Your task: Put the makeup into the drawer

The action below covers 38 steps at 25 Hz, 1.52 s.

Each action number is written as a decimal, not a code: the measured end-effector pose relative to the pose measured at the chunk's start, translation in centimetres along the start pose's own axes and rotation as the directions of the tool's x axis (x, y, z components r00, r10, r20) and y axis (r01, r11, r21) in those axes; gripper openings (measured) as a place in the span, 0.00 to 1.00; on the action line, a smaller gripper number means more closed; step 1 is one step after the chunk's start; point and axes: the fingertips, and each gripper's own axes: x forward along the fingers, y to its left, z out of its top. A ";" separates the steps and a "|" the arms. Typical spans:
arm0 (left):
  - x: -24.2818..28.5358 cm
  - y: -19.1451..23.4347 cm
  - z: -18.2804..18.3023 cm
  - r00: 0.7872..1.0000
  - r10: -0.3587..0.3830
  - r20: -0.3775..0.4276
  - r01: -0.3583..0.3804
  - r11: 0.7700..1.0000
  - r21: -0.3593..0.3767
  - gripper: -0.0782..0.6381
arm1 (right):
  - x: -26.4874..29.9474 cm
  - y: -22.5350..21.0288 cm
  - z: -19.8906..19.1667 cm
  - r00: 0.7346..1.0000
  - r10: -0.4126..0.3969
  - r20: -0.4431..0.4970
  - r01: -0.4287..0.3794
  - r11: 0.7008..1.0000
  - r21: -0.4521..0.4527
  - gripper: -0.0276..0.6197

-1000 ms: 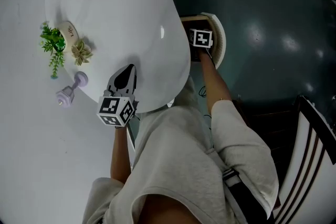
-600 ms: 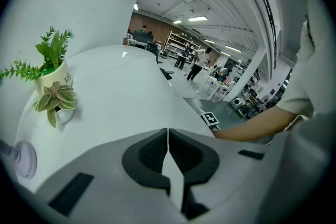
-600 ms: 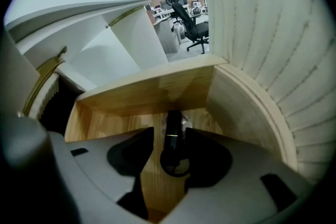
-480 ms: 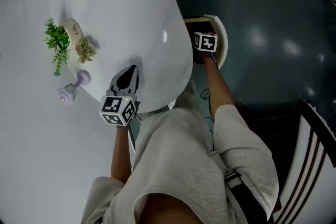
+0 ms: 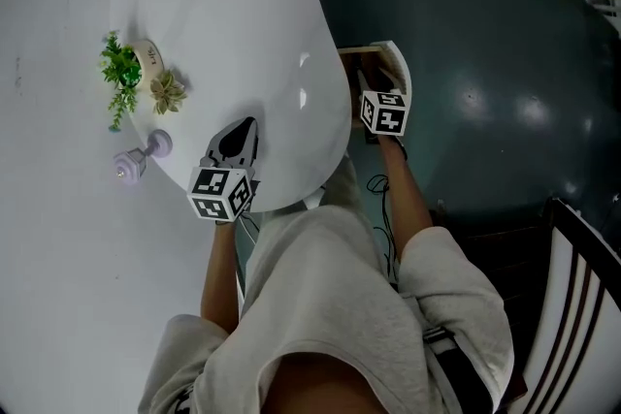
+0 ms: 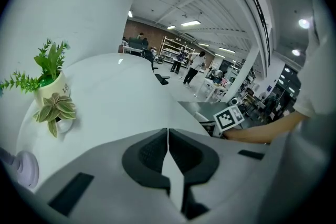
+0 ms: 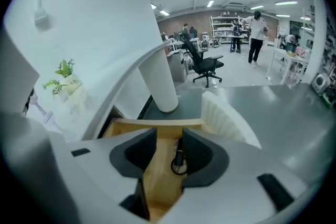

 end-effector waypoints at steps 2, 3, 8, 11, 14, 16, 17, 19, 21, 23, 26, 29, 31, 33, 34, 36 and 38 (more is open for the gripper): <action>-0.1 0.2 0.4 1.000 0.001 0.015 -0.001 1.000 0.013 0.13 | -2.4 0.9 1.1 0.999 0.005 0.046 -0.003 0.999 -0.043 0.26; -0.2 0.3 0.6 1.000 0.001 0.024 -0.002 1.000 0.018 0.13 | -3.7 1.4 1.5 0.998 0.006 0.068 -0.001 0.998 -0.066 0.24; -0.9 0.2 1.5 0.997 -0.002 0.071 0.000 1.000 0.031 0.13 | -10.1 3.8 3.3 0.987 0.012 0.157 0.013 0.988 -0.155 0.16; -1.5 0.2 2.0 0.995 -0.003 0.098 -0.001 0.999 0.038 0.13 | -13.3 5.7 4.4 0.979 0.038 0.200 -0.002 0.984 -0.178 0.12; -2.4 0.0 2.4 0.992 -0.002 0.124 -0.003 0.999 0.041 0.13 | -16.1 7.7 5.3 0.971 0.066 0.232 -0.019 0.979 -0.203 0.05; -3.2 -0.1 2.8 0.989 0.001 0.145 -0.007 0.999 0.039 0.13 | -17.3 9.2 5.9 0.965 0.094 0.244 -0.038 0.973 -0.227 0.04; -3.7 -0.1 3.1 0.988 0.004 0.157 -0.010 0.999 0.039 0.13 | -17.7 9.8 6.4 0.963 0.108 0.249 -0.046 0.969 -0.242 0.04; -4.5 -0.1 3.7 0.984 0.010 0.180 -0.017 0.999 0.038 0.13 | -18.4 11.0 7.4 0.957 0.128 0.259 -0.054 0.961 -0.272 0.04; -5.4 0.0 4.6 0.978 0.017 0.209 -0.026 0.999 0.039 0.13 | -18.8 12.0 8.8 0.951 0.144 0.275 -0.058 0.953 -0.298 0.04; -6.3 0.1 5.6 0.970 0.027 0.241 -0.038 0.998 0.042 0.13 | -19.2 12.8 10.3 0.942 0.162 0.294 -0.062 0.945 -0.322 0.04; -7.8 0.6 7.0 0.958 0.043 0.282 -0.057 0.997 0.043 0.13 | -19.8 14.2 12.4 0.930 0.189 0.316 -0.067 0.931 -0.359 0.04; -9.2 1.3 8.2 0.945 0.056 0.321 -0.073 0.996 0.042 0.13 | -20.4 15.9 14.3 0.917 0.215 0.337 -0.069 0.916 -0.395 0.04; -10.1 1.7 9.1 0.935 0.064 0.349 -0.083 0.996 0.040 0.13 | -20.6 17.1 15.8 0.906 0.234 0.353 -0.072 0.907 -0.414 0.04; -11.0 2.1 9.8 0.925 0.075 0.373 -0.095 0.995 0.036 0.13 | -20.9 18.1 16.9 0.897 0.251 0.363 -0.077 0.900 -0.430 0.04; -11.4 2.3 10.2 0.920 0.081 0.383 -0.102 0.994 0.035 0.13 | -21.0 18.6 17.4 0.893 0.258 0.367 -0.080 0.896 -0.437 0.04; -12.1 2.7 11.1 0.912 0.090 0.401 -0.116 0.992 0.040 0.13 | -21.2 19.5 18.3 0.884 0.275 0.378 -0.084 0.889 -0.449 0.04; -12.6 3.2 11.8 0.903 0.098 0.417 -0.128 0.991 0.044 0.13 | -21.3 20.4 19.0 0.877 0.289 0.385 -0.088 0.883 -0.462 0.04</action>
